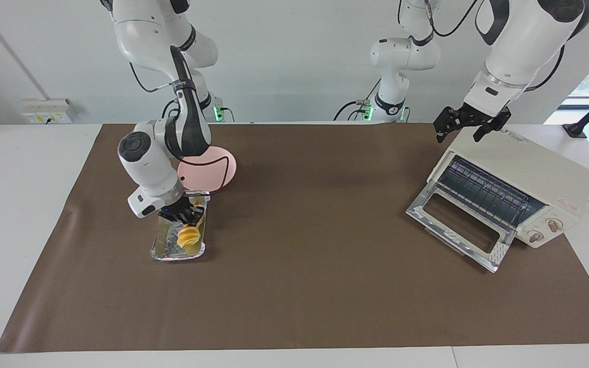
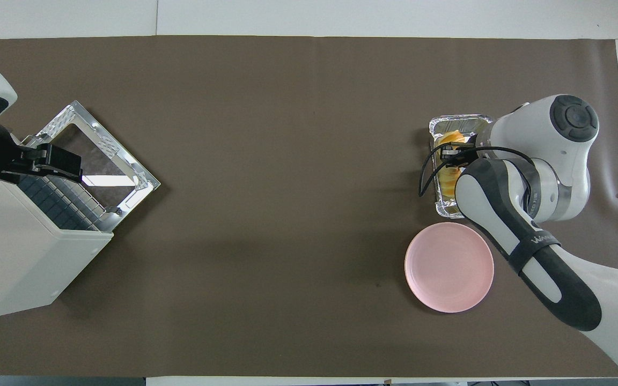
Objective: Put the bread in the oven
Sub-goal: 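Lift the bread roll with the right gripper and lower it into the foil tray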
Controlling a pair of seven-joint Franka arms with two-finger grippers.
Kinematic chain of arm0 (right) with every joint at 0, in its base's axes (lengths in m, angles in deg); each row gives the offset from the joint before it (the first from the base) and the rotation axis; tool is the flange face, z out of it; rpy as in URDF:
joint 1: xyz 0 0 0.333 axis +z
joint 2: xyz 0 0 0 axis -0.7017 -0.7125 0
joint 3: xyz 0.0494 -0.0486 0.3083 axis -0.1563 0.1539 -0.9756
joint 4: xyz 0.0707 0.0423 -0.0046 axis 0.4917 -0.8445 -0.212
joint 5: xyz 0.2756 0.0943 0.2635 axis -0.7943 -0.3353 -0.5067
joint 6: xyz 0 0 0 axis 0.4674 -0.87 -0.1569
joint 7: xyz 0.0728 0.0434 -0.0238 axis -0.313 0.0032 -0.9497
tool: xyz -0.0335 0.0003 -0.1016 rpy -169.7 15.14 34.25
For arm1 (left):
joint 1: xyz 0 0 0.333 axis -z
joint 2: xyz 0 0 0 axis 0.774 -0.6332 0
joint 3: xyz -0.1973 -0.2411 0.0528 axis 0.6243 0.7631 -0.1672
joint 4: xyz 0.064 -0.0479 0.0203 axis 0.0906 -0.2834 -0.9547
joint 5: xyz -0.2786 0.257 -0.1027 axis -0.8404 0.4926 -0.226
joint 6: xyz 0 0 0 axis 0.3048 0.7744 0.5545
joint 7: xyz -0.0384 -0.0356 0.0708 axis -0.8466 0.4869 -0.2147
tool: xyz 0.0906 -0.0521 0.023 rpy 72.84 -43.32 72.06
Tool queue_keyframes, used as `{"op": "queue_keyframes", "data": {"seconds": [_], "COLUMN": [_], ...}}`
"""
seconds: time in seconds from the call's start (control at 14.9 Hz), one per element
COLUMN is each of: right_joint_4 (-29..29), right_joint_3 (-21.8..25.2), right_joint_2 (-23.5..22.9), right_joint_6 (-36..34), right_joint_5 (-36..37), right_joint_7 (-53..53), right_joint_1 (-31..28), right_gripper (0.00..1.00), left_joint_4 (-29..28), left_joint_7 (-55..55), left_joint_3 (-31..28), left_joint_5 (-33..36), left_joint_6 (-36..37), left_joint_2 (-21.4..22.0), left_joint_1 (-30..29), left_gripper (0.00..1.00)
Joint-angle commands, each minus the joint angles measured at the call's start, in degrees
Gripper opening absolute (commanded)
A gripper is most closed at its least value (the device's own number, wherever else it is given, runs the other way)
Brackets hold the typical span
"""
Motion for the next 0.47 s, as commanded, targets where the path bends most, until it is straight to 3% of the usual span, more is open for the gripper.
{"op": "queue_keyframes", "data": {"seconds": [0.0,0.07,0.4], "right_joint_4": [0.18,0.35,6.93], "right_joint_3": [-0.27,-0.27,-0.09], "right_joint_2": [-0.07,-0.16,0.10], "right_joint_6": [1.63,2.16,-4.32], "right_joint_5": [0.78,0.78,1.05], "right_joint_7": [-1.14,-1.14,-4.99], "right_joint_1": [-0.21,-0.12,-0.99], "right_gripper": [0.84,1.00,1.00], "left_joint_4": [-0.08,-0.08,-0.08], "left_joint_7": [-0.39,-0.39,-0.39], "left_joint_3": [0.18,0.18,0.18], "left_joint_5": [-0.96,-0.96,-0.96], "left_joint_6": [-0.26,-0.26,-0.26], "left_joint_2": [0.58,0.58,0.58], "left_joint_1": [-0.58,-0.58,-0.58], "left_gripper": [1.00,1.00,1.00]}}
